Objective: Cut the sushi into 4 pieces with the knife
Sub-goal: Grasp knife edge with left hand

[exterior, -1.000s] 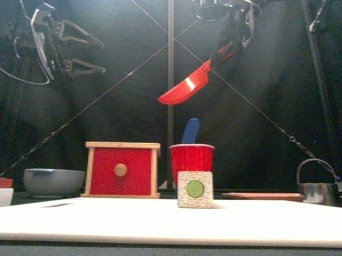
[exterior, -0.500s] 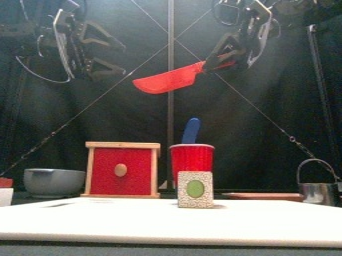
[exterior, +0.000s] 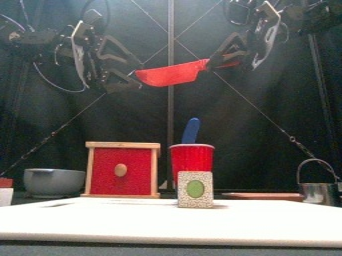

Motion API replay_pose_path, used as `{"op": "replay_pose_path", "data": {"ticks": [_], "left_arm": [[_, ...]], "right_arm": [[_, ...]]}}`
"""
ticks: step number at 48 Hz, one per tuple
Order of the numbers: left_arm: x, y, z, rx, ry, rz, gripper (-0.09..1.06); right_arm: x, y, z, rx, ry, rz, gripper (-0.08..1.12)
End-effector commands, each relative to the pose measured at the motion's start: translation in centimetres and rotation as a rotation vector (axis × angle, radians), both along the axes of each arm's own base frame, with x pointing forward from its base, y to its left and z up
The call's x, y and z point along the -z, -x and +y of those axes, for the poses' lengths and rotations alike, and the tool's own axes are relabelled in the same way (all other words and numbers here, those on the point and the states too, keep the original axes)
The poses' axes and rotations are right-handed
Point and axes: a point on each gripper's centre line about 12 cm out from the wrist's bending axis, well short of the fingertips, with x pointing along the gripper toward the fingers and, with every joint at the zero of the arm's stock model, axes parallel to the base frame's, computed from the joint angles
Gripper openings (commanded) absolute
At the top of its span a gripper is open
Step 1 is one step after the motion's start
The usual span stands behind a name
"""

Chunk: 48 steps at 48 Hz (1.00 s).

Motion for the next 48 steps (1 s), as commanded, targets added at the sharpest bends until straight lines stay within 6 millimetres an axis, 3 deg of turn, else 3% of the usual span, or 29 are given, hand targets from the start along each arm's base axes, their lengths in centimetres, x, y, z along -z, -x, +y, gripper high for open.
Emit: {"op": "replay_pose_path", "data": {"ticks": [1,15,34,48], "left_arm": [[-0.9,-0.9,0.0,0.002,-0.01,-0.034,0.89],[-0.5,-1.6,0.1,0.0,-0.012,-0.043,0.73],[-0.3,-2.4,-0.1,0.035,-0.063,-0.046,0.59],[1.0,-3.2,-0.5,0.082,-0.12,-0.004,0.25]], "right_arm": [[-1.1,0.2,0.0,0.002,0.0,-0.04,0.22],[-1.0,0.2,0.0,0.001,-0.002,-0.039,0.22],[-0.9,0.2,0.0,0.001,-0.002,-0.036,0.22],[0.4,0.2,0.3,0.003,-0.037,-0.002,0.22]]}}
